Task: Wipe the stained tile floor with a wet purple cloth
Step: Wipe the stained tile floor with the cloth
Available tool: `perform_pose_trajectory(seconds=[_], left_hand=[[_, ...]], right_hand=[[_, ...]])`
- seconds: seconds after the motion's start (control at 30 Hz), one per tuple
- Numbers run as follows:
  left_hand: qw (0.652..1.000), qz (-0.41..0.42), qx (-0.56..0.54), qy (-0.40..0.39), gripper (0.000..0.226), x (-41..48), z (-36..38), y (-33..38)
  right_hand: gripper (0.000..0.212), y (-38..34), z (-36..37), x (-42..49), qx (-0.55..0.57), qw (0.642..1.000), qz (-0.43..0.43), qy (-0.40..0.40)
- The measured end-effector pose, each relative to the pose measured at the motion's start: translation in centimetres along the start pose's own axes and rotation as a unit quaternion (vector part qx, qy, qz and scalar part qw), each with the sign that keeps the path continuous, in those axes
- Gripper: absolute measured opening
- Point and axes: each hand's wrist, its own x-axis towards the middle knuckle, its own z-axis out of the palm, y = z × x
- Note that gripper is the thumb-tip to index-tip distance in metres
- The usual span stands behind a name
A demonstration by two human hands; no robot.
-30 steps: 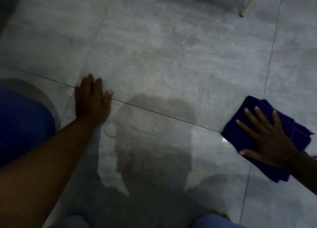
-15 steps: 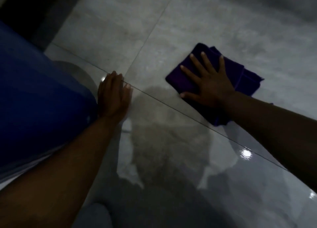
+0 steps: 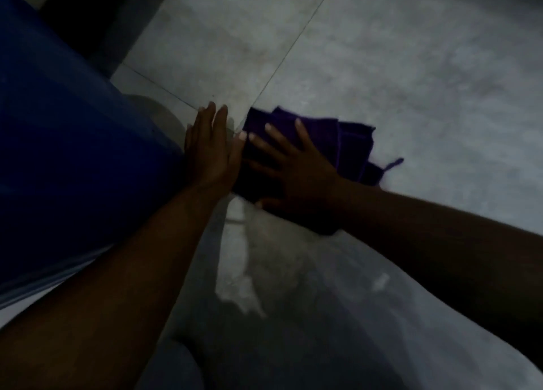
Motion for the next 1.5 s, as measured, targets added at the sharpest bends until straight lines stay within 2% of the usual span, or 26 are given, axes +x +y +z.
perform_pose_trajectory(seconds=[0.1,0.23,0.33,0.43,0.57,0.7,0.77,0.93,1.1,1.17,1.23,1.3,1.37,1.43,1.5], left_hand=[[0.998,0.053,0.033,-0.032,0.07,-0.3,1.2,2.2],[0.99,0.131,0.039,-0.033,0.066,-1.5,3.6,6.7],[0.98,0.192,0.041,-0.045,0.063,-1.9,5.3,10.4],[0.969,0.231,0.026,-0.083,0.065,-2.0,6.6,13.7],[0.963,0.252,0.02,-0.092,0.066,-2.1,7.2,15.8],[0.969,0.229,-0.016,-0.086,0.066,-2.1,6.6,16.6],[0.973,0.211,-0.033,-0.09,0.066,-2.2,6.1,17.0],[0.979,0.16,-0.088,-0.085,0.059,-3.1,5.7,18.7],[0.979,0.083,-0.129,-0.138,0.055,-3.2,6.5,21.4],[0.977,0.082,-0.118,-0.156,0.053,-2.6,6.8,23.0],[0.977,0.07,-0.118,-0.161,0.052,-2.0,7.1,24.8],[0.973,0.012,-0.125,-0.192,0.058,-1.1,7.4,26.9],[0.947,-0.082,-0.156,-0.269,0.067,-0.3,7.5,28.7],[0.908,-0.152,-0.208,-0.329,0.062,0.1,7.3,29.8],[0.902,-0.144,-0.212,-0.347,0.047,-0.1,6.5,30.4]], right_hand=[[0.082,0.0,1.4,-7.2,0.018,1.0,-0.019,0.015],[0.083,2.2,3.0,-19.3,0.028,0.999,0.041,0.015],[0.087,3.8,3.7,-29.4,0.014,0.989,0.142,-0.023],[0.089,5.6,3.8,-38.1,0.016,0.958,0.276,-0.075],[0.087,8.6,2.8,-41.4,0.06,0.906,0.409,-0.089],[0.088,12.8,2.0,-35.5,0.068,0.876,0.476,-0.034],[0.089,14.9,1.5,-30.7,0.065,0.881,0.468,-0.02],[0.089,15.5,0.3,-19.3,0.03,0.942,0.334,-0.032],[0.078,13.1,-0.1,-19.5,0.009,0.983,0.179,-0.039],[0.073,11.9,0.0,-22.2,0.024,0.979,0.205,0.001],[0.065,10.8,0.3,-25.3,0.048,0.956,0.281,0.068],[0.057,9.9,0.6,-28.1,0.072,0.931,0.336,0.124],[0.059,9.0,0.9,-29.9,0.09,0.924,0.359,0.095],[0.067,8.1,1.1,-30.4,0.099,0.924,0.368,0.041],[0.068,7.8,1.2,-30.3,0.113,0.916,0.384,0.018]])
